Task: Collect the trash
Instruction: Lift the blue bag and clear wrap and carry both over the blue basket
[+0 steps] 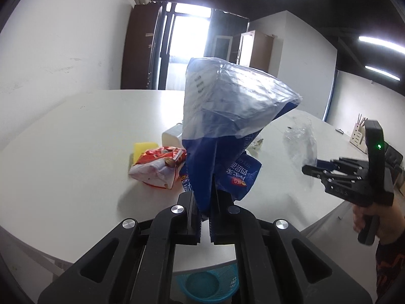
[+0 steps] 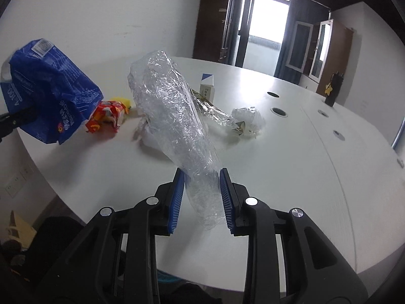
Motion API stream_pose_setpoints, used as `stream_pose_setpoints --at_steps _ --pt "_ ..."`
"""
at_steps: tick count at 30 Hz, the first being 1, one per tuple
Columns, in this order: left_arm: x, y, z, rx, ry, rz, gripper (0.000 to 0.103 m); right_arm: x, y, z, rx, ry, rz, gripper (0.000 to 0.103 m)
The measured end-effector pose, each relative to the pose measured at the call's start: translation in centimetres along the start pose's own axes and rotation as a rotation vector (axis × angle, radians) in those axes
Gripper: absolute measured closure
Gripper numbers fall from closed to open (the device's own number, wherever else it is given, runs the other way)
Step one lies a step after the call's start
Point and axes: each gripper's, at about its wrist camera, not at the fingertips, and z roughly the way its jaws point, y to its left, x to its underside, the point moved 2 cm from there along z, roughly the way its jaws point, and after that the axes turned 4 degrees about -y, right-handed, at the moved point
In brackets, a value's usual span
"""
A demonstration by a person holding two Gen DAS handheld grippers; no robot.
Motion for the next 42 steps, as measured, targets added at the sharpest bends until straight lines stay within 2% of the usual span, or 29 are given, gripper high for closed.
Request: stream_pose_setpoints --at_steps 6,12,17,23,27,35,38,42 --pt "0.9 -1.0 -0.8 0.013 0.003 0.03 0.1 2.2 1.7 -2.1 -0.051 -0.043 0.085 0.076" --pt "2.5 -1.2 -1.3 0.031 0.032 0.052 0.1 5.2 3.0 -3.7 -0.11 -0.022 0.121 0.076" --pt "2.9 -1.4 -3.8 0.083 0.036 0.049 0.1 6.2 3.7 -5.5 -0.163 -0.032 0.148 0.076" --pt "5.5 -1.1 -5.7 0.099 0.062 0.049 0.1 7.4 4.4 -7.3 -0.197 -0.034 0.163 0.076" --pt "7.7 -0.9 -5.9 0.119 0.114 0.036 0.1 9.0 5.0 -7.3 -0.212 -0.003 0.166 0.076" --pt "11.4 -1.1 -3.7 0.129 0.243 0.054 0.1 14.0 6.0 -6.8 -0.228 0.1 0.199 0.076" --pt "13.3 -0.9 -2.0 0.125 0.291 0.052 0.1 15.9 7.0 -5.8 -0.212 0.131 0.157 0.076" --pt "15.5 -1.1 0.7 0.088 0.338 0.064 0.1 17.9 7.4 -3.7 -0.223 0.188 0.174 0.076"
